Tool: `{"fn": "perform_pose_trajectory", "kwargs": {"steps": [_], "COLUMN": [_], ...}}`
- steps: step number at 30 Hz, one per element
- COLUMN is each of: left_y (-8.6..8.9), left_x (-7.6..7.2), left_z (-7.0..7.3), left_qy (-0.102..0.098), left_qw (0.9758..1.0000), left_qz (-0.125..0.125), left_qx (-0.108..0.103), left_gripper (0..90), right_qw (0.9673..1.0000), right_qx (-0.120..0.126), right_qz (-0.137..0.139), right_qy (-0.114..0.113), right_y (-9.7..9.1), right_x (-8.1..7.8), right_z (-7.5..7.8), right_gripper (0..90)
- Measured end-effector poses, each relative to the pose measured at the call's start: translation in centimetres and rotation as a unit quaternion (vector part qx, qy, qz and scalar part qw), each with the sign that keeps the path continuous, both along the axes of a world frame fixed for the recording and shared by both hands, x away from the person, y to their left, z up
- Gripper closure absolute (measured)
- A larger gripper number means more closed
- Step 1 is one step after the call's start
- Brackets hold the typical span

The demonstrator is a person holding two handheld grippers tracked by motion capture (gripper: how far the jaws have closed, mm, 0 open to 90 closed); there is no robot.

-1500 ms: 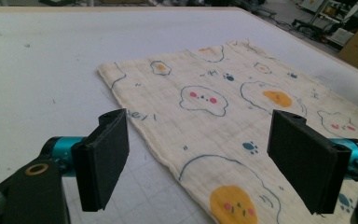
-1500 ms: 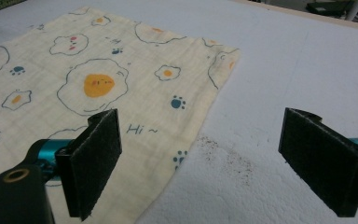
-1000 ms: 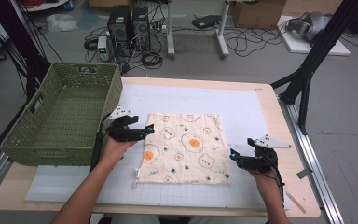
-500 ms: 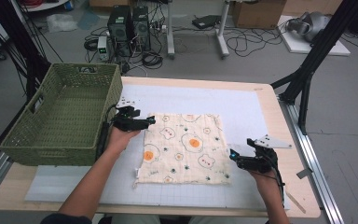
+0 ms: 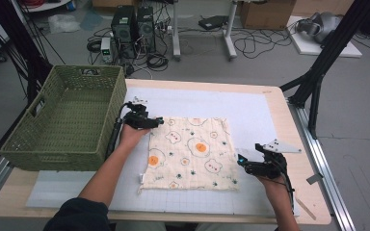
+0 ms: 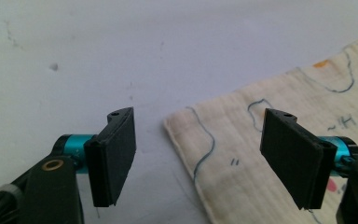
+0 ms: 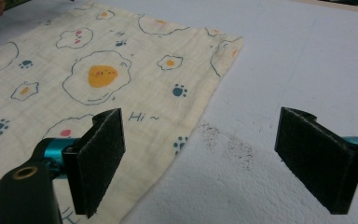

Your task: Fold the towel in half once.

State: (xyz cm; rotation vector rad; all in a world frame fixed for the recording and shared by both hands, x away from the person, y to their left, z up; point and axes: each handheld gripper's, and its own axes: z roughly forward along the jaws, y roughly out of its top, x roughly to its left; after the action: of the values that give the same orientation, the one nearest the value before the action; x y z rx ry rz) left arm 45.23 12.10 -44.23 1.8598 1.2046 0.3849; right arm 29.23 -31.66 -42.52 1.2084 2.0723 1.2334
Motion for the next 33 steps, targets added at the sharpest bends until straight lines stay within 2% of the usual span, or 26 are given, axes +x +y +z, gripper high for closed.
{"fn": "perform_pose_trajectory", "kwargs": {"steps": [2,5,7,11,16,19,22,24,27,30,33], "left_y": [-0.1,-0.1,0.0,-0.2,-1.0,-1.1,-1.3,-1.4,-1.3,-1.2,-1.0], "left_x": [0.0,0.0,0.1,0.1,-0.1,-0.2,-0.4,-0.5,-0.5,-0.5,-0.6], "left_z": [-0.2,-0.1,-0.2,-0.6,-0.7,-0.7,-0.6,-0.6,-0.5,-0.5,-0.4], "left_qy": [0.007,-0.005,-0.005,-0.001,-0.021,-0.024,-0.027,-0.027,-0.022,-0.02,-0.017], "left_qw": [1.0,1.0,0.9999,0.999,0.996,0.9957,0.9953,0.9953,0.9954,0.9961,0.9973], "left_qz": [-0.001,0.0,0.004,-0.003,-0.017,-0.022,-0.035,-0.044,-0.055,-0.052,-0.044], "left_qx": [-0.001,0.007,0.014,0.045,0.085,0.087,0.086,0.082,0.075,0.068,0.056], "left_gripper": [28.0,30.6,31.8,35.5,38.7,44.6,55.0,64.3,85.0,86.3,86.3], "right_qw": [1.0,1.0,1.0,1.0,1.0,0.9999,0.9999,0.9999,0.9999,0.9997,0.9996], "right_qx": [-0.001,-0.001,-0.001,0.0,-0.002,-0.003,-0.003,-0.003,0.0,0.002,-0.011], "right_qz": [0.001,0.0,-0.003,-0.003,-0.003,-0.003,-0.003,-0.002,-0.002,-0.005,-0.01], "right_qy": [0.0,0.002,0.004,0.002,0.008,0.011,0.013,0.012,0.014,0.023,0.025], "right_y": [0.0,-0.2,-0.3,-0.3,-0.3,-0.2,-0.1,0.0,0.1,0.3,0.7], "right_x": [0.0,0.0,0.0,0.1,0.3,0.5,0.6,0.8,1.0,1.6,2.7], "right_z": [0.0,-0.1,-0.2,-0.2,-0.3,-0.4,-0.5,-0.5,-0.4,-0.4,-0.5], "right_gripper": [15.2,15.2,15.2,15.2,15.2,15.2,15.2,15.3,15.2,15.2,12.5]}}
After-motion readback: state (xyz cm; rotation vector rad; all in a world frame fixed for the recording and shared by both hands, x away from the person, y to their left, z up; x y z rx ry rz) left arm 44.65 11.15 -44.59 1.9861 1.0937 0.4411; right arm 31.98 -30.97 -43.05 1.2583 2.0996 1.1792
